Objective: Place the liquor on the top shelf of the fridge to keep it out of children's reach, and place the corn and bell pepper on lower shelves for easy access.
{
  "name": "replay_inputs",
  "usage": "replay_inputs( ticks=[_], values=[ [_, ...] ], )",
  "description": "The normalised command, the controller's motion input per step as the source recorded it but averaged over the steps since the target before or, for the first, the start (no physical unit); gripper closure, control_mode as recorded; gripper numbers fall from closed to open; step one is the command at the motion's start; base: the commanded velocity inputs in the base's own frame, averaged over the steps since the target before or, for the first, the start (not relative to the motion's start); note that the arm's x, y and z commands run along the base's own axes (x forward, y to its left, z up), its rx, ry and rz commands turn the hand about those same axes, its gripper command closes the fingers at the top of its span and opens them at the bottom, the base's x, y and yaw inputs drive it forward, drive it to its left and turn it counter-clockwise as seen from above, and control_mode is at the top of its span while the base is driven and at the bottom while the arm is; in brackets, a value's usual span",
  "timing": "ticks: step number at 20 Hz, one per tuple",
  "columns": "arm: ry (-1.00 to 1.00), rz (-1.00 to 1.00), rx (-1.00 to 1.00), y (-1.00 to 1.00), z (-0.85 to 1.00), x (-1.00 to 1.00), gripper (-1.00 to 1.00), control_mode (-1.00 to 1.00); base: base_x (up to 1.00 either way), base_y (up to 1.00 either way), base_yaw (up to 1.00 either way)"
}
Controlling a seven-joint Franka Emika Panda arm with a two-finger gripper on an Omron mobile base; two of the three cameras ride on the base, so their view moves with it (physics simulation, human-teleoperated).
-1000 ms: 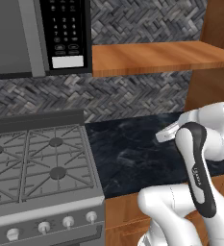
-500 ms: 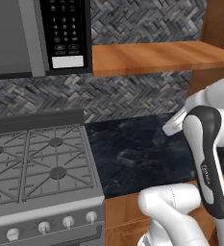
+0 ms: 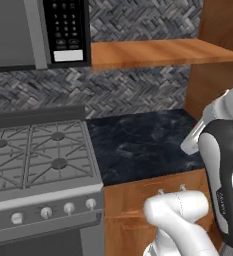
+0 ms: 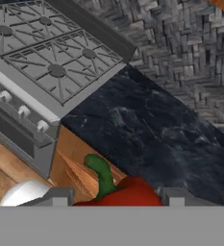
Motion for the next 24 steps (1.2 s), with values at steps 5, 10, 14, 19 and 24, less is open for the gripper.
replay_inputs(
  ticks=[5,10,14,19,24],
  values=[
    [0.0,0.0,0.0,0.0,0.0,0.0,1.0,1.0,-1.0,-0.28,-0.06],
    [0.0,0.0,0.0,0.0,0.0,0.0,1.0,1.0,-0.71,-0.65,-0.38],
    [0.0,0.0,0.0,0.0,0.0,0.0,1.0,1.0,-0.38,-0.72,-0.51],
    [0.0,0.0,0.0,0.0,0.0,0.0,1.0,1.0,-0.23,-0.79,-0.62],
    [0.0,0.0,0.0,0.0,0.0,0.0,1.0,1.0,-0.02,-0.81,-0.65]
  ],
)
